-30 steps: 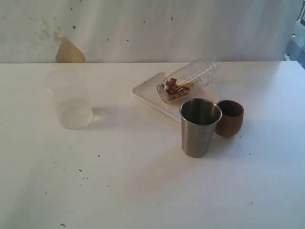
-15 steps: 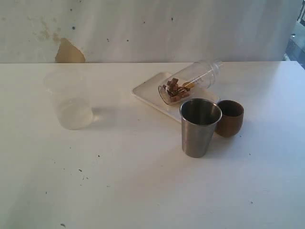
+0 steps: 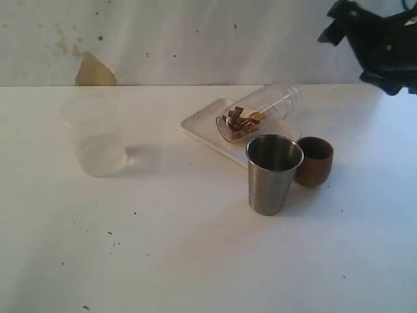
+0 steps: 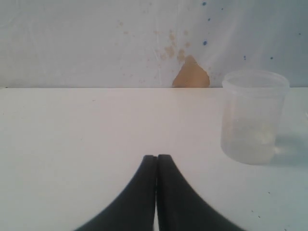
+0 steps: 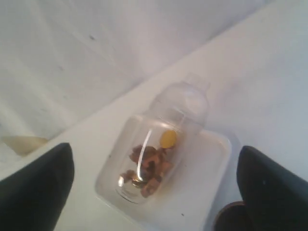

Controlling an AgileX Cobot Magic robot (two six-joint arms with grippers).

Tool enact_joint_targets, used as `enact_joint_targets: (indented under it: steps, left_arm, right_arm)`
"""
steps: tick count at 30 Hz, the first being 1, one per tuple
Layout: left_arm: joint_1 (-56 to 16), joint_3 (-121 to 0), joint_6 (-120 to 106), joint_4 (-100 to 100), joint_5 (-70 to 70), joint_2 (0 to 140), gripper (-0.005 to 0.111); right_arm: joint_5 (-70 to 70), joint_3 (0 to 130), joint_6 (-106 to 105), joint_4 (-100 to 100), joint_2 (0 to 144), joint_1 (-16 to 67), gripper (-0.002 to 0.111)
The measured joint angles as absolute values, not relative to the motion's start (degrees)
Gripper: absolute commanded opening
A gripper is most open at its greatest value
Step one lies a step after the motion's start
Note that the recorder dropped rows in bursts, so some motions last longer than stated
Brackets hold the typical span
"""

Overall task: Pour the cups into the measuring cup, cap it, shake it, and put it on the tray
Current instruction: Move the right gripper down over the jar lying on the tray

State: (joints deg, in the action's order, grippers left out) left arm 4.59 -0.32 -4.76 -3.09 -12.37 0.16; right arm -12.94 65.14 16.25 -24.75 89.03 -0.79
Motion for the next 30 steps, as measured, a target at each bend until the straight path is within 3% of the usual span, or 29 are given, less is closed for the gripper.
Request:
enact_joint_targets:
  steps: [11,20,22,25,30]
  left_arm:
    - [4.59,-0.32,-4.76,-3.09,-12.37,0.16,0.001]
    - [4.59,-0.32,-4.87,-3.09,-12.37,0.16,0.001]
    - [4.59,-0.32,-4.87,-3.09,-12.37,0.16,0.001]
    - [4.59,-0.32,-4.87,-3.09,-12.37,0.16,0.001]
    - [4.59,-0.32,-4.87,-3.09,-12.37,0.16,0.001]
  right_arm:
    - [-28.49,92.06,14.52,-21.62,116.52,-1.59,0.084]
    - [-31.74,96.82,10.56,-21.75,120.97,-1.03,0.084]
    - [-31.01,96.92,10.56,-22.1,120.76,-1.03,0.089]
    - [-31.67,96.92,9.54,-25.88,120.63,-1.03,0.105]
    - [-35.47,96.92,5.92,-32.81,120.63,-1.03,0.105]
